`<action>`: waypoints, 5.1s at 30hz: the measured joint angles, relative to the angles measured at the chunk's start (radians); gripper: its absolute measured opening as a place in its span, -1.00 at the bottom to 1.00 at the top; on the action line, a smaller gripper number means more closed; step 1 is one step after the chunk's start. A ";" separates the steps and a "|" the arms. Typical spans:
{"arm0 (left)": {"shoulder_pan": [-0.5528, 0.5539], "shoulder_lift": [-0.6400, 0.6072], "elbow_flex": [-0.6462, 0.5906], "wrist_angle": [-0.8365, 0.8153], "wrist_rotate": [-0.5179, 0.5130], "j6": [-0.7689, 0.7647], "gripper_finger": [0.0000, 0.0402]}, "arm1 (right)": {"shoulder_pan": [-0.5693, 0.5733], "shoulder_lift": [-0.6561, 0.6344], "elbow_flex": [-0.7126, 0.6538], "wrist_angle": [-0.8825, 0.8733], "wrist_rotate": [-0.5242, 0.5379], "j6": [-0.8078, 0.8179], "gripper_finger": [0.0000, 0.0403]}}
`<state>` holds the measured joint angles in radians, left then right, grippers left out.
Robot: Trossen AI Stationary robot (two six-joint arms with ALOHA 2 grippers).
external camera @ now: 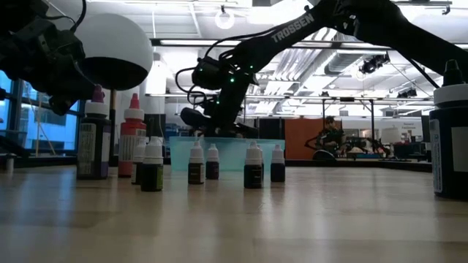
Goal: Pick & Place food coloring
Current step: Put the small purple dye bottle in the green bin, then put the large black dye bottles in the green bin
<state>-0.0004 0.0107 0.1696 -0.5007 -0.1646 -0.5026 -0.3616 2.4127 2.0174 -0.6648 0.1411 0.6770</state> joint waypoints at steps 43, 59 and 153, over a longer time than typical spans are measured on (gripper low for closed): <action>0.000 0.000 0.000 0.000 0.000 -0.001 -1.00 | 0.011 -0.203 -0.003 -0.082 -0.022 -0.136 -0.11; 0.000 0.000 0.000 0.000 0.000 -0.001 -1.00 | 0.190 -0.491 -0.003 -0.580 -0.107 -0.262 -0.11; 0.000 0.000 -0.001 0.079 0.083 0.006 -1.00 | 0.775 -1.036 -0.833 -0.312 -0.156 0.680 -0.30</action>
<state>-0.0005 0.0105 0.1684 -0.4221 -0.0818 -0.4969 0.4132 1.3767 1.1847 -0.9765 -0.0147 1.3569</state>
